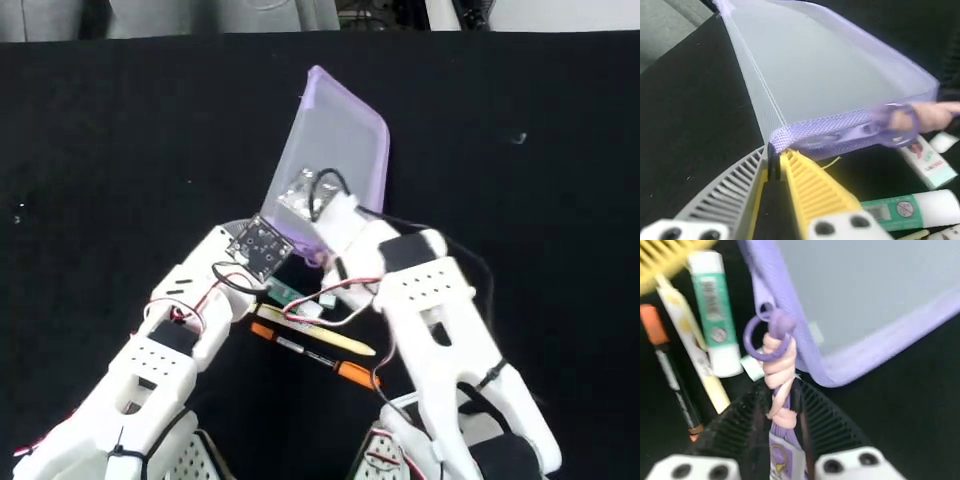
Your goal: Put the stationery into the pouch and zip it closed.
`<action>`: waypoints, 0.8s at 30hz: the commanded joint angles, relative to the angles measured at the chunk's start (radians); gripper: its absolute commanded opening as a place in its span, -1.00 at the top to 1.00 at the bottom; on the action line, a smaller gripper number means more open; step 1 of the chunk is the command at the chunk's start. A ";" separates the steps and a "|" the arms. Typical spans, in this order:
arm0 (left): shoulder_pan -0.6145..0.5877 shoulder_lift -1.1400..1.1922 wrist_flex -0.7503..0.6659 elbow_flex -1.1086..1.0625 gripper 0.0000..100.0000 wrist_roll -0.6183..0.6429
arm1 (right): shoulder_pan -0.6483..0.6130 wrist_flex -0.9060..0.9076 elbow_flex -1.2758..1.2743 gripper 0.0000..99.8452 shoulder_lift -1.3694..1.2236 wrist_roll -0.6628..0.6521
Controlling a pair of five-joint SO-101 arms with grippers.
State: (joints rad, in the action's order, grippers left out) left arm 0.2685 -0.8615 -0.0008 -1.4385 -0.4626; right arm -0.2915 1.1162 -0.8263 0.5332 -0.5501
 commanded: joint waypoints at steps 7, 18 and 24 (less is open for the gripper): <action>-0.119 -0.009 -0.106 -0.015 0.95 -0.008 | 0.218 0.130 0.007 0.98 -0.002 -0.075; -0.110 0.000 -0.138 -0.030 0.94 -0.008 | 0.284 0.132 0.005 0.98 -0.002 -0.117; -0.051 0.000 -0.138 -0.030 0.94 0.061 | 0.282 0.132 0.008 0.98 -0.002 -0.118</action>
State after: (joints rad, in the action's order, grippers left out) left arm 0.2041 -0.8585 -0.1112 -1.4845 -0.4442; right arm -0.0522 1.2283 -0.8278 0.5332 -0.6575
